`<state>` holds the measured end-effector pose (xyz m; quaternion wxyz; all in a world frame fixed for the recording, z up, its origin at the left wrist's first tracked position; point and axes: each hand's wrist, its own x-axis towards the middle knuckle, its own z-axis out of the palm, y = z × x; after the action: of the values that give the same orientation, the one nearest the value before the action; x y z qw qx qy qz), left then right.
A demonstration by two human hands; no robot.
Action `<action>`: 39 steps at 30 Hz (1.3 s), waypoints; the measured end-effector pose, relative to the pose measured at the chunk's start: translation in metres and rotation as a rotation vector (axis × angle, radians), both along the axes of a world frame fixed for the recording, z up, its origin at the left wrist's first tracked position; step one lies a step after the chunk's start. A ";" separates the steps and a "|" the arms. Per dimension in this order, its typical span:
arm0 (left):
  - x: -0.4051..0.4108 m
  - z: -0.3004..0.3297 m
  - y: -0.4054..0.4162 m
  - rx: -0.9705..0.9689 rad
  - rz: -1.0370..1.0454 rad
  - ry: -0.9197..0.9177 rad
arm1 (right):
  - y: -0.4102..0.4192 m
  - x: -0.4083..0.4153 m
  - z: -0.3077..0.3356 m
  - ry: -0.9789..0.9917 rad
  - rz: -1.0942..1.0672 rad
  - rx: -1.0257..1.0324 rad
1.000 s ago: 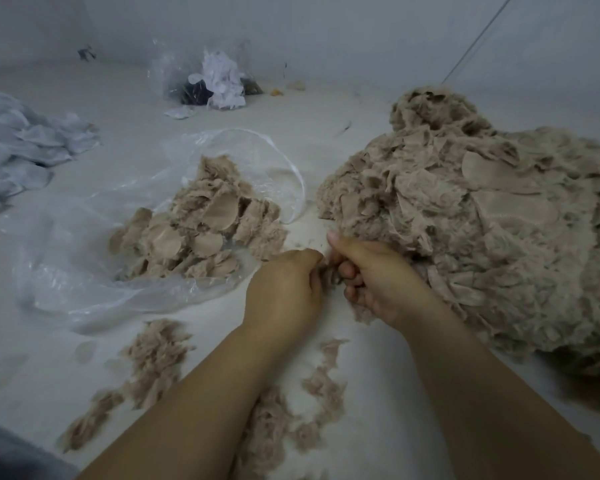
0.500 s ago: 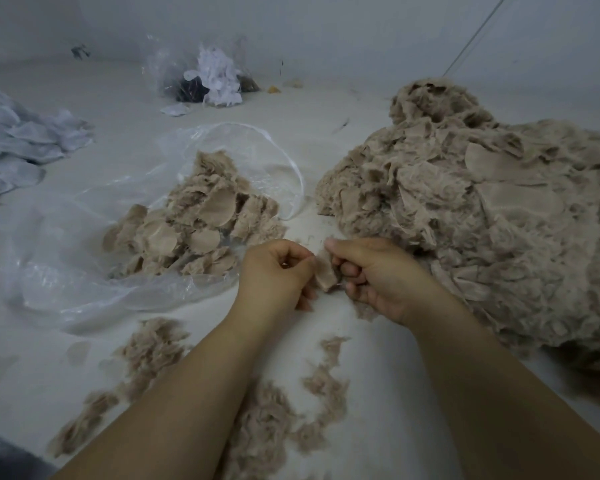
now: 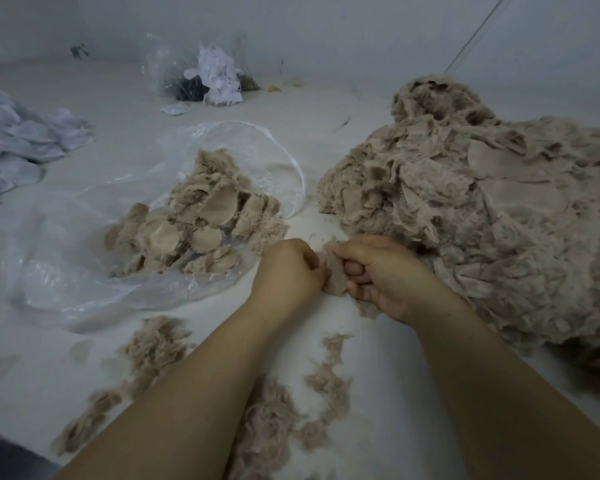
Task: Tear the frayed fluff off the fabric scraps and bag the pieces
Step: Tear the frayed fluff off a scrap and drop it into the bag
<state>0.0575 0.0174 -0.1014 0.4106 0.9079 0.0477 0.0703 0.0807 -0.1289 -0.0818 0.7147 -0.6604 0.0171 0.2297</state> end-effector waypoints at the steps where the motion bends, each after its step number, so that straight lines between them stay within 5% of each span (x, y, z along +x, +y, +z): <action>1: -0.001 -0.001 0.000 -0.068 0.007 -0.012 | 0.000 -0.001 0.001 0.000 0.005 -0.001; 5: -0.010 0.001 0.006 -0.570 0.045 -0.018 | -0.001 -0.003 0.003 -0.025 0.049 -0.009; 9: -0.015 0.007 0.009 -0.757 -0.029 -0.027 | -0.001 -0.002 0.002 -0.020 0.059 -0.003; 16: -0.011 0.012 0.015 -0.752 -0.070 0.073 | -0.005 -0.001 0.002 -0.022 0.108 0.035; 21: -0.012 0.012 0.010 -0.577 -0.107 0.096 | -0.004 -0.002 0.002 -0.102 0.232 -0.072; 32: -0.007 0.005 0.013 -0.835 0.123 -0.003 | -0.004 -0.003 0.005 0.001 0.107 0.029; 39: -0.014 0.011 0.014 -0.527 -0.208 0.185 | -0.004 0.000 0.003 0.049 0.032 0.109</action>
<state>0.0435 0.0317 -0.0904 0.6311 0.7725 0.0082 -0.0698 0.0803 -0.1330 -0.0790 0.7451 -0.6150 0.0115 0.2577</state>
